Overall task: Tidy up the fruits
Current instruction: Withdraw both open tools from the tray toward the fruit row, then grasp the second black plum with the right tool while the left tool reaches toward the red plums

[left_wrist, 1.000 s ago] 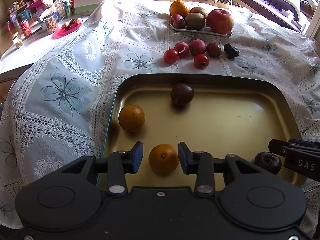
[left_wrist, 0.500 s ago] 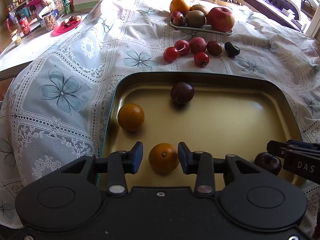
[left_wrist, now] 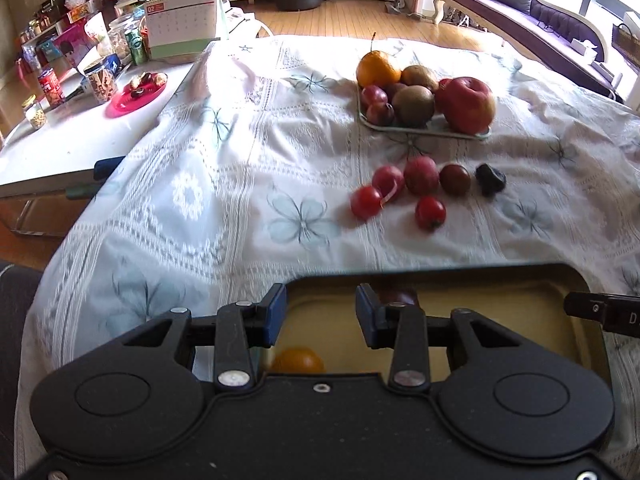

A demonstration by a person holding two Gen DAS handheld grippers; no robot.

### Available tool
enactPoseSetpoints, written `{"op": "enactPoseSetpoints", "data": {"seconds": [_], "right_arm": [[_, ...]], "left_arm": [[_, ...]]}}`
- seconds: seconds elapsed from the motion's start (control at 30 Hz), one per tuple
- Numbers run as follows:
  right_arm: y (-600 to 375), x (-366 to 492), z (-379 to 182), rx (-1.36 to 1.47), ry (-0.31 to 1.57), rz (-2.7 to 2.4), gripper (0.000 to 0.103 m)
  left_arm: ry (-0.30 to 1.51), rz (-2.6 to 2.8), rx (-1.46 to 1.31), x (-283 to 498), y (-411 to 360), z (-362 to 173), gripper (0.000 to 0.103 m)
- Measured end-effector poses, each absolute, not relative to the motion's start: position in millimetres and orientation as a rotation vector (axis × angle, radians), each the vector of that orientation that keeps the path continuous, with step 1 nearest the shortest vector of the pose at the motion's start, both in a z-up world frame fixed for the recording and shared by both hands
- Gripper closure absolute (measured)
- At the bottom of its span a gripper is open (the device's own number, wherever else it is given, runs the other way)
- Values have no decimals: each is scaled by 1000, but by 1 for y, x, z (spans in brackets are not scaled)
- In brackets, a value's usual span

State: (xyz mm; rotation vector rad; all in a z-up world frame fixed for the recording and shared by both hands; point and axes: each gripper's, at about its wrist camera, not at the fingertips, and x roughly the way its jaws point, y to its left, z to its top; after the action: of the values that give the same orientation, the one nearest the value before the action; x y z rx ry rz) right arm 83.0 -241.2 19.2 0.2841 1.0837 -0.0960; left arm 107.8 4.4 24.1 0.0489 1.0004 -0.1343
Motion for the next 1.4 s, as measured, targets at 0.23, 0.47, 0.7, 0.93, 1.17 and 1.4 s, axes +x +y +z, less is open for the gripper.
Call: {"op": "enactPoseSetpoints", "data": {"seconds": [0.23, 0.47, 0.7, 0.93, 1.17, 1.4], "right_arm": [[-255, 141, 11, 291, 1062, -144, 58], [-262, 190, -4, 339, 1073, -153, 58], [-259, 223, -13, 336, 1046, -169, 53], [-251, 250, -29, 351, 1060, -178, 46], [-243, 259, -52, 321, 1095, -211, 45], [-245, 243, -46, 278, 1075, -160, 58]], "left_arm": [[1044, -149, 58, 168, -4, 14, 56], [1054, -167, 46, 209, -24, -2, 56], [1053, -175, 70, 231, -44, -15, 56], [1046, -190, 112, 232, -53, -16, 56], [1054, -192, 96, 233, -48, -19, 56], [1056, -205, 95, 233, -49, -21, 56]]}}
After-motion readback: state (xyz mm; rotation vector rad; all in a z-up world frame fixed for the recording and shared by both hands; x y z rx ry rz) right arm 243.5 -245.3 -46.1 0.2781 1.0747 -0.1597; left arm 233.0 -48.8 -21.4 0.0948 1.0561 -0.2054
